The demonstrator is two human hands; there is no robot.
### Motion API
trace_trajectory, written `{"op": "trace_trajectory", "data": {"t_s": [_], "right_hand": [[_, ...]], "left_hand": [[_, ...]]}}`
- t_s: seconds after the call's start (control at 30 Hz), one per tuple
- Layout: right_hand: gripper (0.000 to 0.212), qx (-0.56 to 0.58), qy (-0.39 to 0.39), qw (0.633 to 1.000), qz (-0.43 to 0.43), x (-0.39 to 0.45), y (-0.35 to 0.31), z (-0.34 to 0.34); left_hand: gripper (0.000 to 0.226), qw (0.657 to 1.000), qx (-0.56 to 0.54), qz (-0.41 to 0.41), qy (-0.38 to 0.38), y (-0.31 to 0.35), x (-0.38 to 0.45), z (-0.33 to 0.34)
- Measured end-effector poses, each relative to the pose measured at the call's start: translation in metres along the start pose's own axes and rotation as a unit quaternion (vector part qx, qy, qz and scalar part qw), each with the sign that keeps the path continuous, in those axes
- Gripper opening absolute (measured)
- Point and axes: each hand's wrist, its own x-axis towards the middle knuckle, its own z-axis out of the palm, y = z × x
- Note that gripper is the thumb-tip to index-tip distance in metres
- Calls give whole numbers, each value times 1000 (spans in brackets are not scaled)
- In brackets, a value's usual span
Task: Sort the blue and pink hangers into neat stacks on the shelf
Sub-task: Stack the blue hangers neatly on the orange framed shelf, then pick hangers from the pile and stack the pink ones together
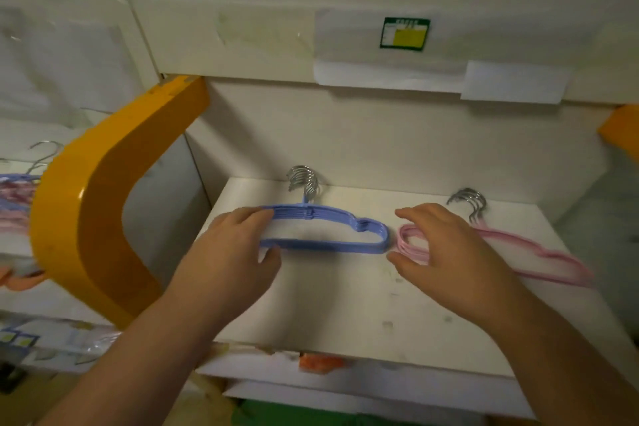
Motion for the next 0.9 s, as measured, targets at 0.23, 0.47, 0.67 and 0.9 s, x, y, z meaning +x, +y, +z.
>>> {"op": "trace_trajectory", "data": {"t_s": [0.23, 0.47, 0.67, 0.9], "right_hand": [[54, 9, -20, 999, -47, -56, 3, -15], [53, 8, -112, 986, -122, -76, -61, 0], [47, -11, -167, 962, -217, -84, -157, 27], [51, 23, -180, 944, -275, -68, -303, 72]], "left_hand": [[57, 998, 43, -49, 3, 40, -83, -11], [59, 985, 28, -169, -33, 15, -182, -53], [58, 970, 49, -234, -32, -46, -242, -73], [57, 962, 56, -267, 25, -156, -299, -122]]}}
